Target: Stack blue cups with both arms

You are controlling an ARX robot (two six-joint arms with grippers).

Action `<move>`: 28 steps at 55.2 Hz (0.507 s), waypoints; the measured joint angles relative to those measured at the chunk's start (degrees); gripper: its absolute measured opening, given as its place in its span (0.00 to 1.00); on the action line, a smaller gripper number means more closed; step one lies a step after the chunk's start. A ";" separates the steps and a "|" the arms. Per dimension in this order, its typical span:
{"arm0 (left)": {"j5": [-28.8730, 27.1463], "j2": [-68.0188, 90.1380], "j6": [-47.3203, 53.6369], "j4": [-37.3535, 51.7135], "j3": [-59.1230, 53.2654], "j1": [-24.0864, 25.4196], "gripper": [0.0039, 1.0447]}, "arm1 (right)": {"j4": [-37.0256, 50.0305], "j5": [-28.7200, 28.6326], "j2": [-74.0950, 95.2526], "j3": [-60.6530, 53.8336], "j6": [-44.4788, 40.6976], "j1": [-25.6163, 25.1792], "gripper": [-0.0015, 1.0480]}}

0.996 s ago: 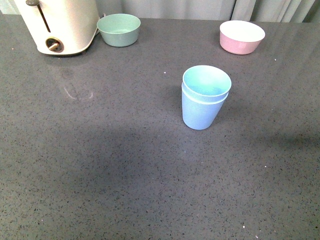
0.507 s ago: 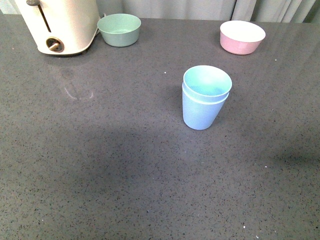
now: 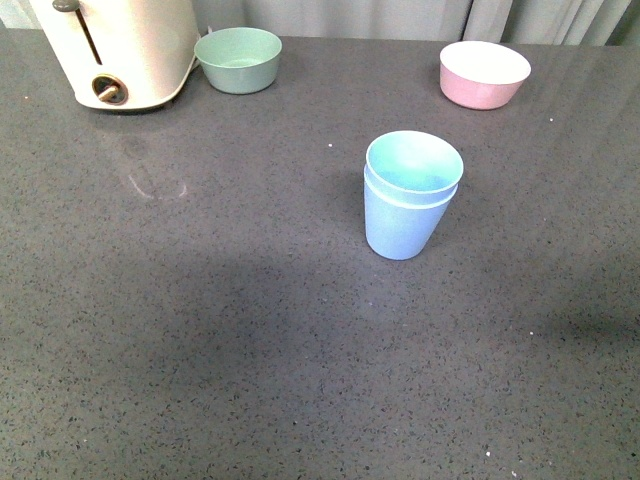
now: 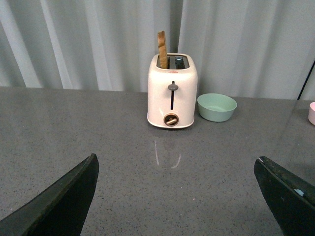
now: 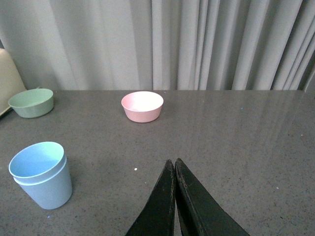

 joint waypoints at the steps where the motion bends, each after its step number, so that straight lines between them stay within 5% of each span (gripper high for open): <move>1: 0.00 0.00 0.00 0.00 0.00 0.00 0.92 | -0.28 0.00 -0.31 0.00 0.00 0.00 0.02; 28: 0.02 0.00 0.00 0.00 0.00 0.00 0.92 | -12.85 0.02 -12.46 0.04 0.02 0.00 0.02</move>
